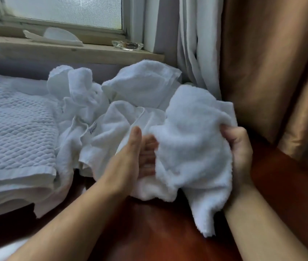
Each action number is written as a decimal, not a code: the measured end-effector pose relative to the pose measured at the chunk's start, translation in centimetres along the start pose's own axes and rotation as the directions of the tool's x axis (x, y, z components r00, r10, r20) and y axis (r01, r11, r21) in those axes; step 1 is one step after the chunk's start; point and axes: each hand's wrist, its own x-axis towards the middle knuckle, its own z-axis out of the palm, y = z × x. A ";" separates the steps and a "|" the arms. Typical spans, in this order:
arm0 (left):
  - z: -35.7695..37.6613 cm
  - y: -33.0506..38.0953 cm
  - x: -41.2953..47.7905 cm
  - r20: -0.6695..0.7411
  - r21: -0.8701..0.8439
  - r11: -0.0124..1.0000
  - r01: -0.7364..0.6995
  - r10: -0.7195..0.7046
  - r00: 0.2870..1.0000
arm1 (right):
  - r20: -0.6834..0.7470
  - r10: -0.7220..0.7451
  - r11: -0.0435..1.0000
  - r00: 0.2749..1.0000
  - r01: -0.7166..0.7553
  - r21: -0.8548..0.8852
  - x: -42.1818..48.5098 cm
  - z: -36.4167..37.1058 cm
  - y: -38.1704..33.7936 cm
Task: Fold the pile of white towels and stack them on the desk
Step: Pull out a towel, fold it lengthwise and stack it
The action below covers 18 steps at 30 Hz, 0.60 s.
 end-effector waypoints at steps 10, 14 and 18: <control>-0.4 3.1 -2.6 -0.406 0.114 0.993 -0.037 0.081 0.910 | 0.116 0.212 0.883 0.970 -0.139 -0.449 0.2 1.9 2.5; -0.9 1.6 -0.6 0.042 -0.263 0.964 -0.039 0.052 0.998 | 0.017 -0.329 0.432 0.944 0.166 -0.887 0.5 1.2 2.7; -3.5 0.1 -0.1 0.118 -0.403 0.911 -0.081 0.139 0.983 | -0.044 -0.354 0.074 0.934 -0.019 -0.997 1.3 0.3 1.5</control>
